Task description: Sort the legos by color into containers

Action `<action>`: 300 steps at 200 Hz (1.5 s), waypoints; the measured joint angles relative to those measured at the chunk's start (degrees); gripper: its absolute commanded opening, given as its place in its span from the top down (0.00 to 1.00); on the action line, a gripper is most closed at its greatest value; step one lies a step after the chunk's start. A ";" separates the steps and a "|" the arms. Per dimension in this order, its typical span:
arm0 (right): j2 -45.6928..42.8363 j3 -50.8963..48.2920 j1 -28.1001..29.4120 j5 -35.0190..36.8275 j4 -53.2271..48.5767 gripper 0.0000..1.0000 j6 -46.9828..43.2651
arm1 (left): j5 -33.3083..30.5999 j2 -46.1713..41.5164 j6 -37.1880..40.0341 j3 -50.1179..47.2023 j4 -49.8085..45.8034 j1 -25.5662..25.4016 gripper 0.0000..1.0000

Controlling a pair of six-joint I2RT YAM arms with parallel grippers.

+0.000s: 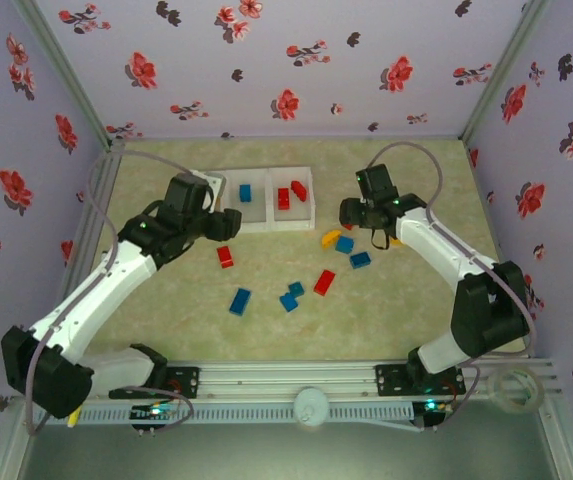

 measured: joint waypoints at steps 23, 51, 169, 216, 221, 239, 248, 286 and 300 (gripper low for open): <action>2.25 0.00 -1.75 0.09 1.05 0.31 1.38 | 2.01 -2.95 0.24 -2.38 0.15 -0.63 0.28; 6.36 -0.07 -3.34 0.00 2.73 0.30 3.58 | 5.51 -5.75 0.48 -4.20 1.38 -0.79 0.27; 21.38 4.07 -5.20 -4.04 10.47 0.33 11.34 | 13.75 -10.16 2.75 -6.43 5.16 -2.78 0.26; 23.82 5.55 -5.20 -5.07 11.58 0.43 12.28 | 13.94 -10.43 3.06 -6.84 5.16 -2.82 0.26; 23.87 5.60 -5.20 -5.20 11.58 0.45 12.24 | 13.94 -10.43 3.06 -6.88 5.16 -2.82 0.26; 24.28 6.16 -5.20 -5.62 11.58 0.51 12.37 | 13.94 -10.43 3.10 -7.06 5.14 -2.82 0.26; 24.55 6.47 -5.20 -5.81 11.61 0.55 12.17 | 13.94 -10.43 3.21 -7.08 5.11 -2.82 0.26; 25.14 7.26 -5.20 -6.05 11.58 0.68 12.09 | 13.94 -10.47 3.26 -7.19 5.16 -2.82 0.26; 25.16 7.43 -5.20 -6.21 11.56 0.69 11.65 | 13.94 -10.60 3.26 -7.50 5.11 -2.82 0.26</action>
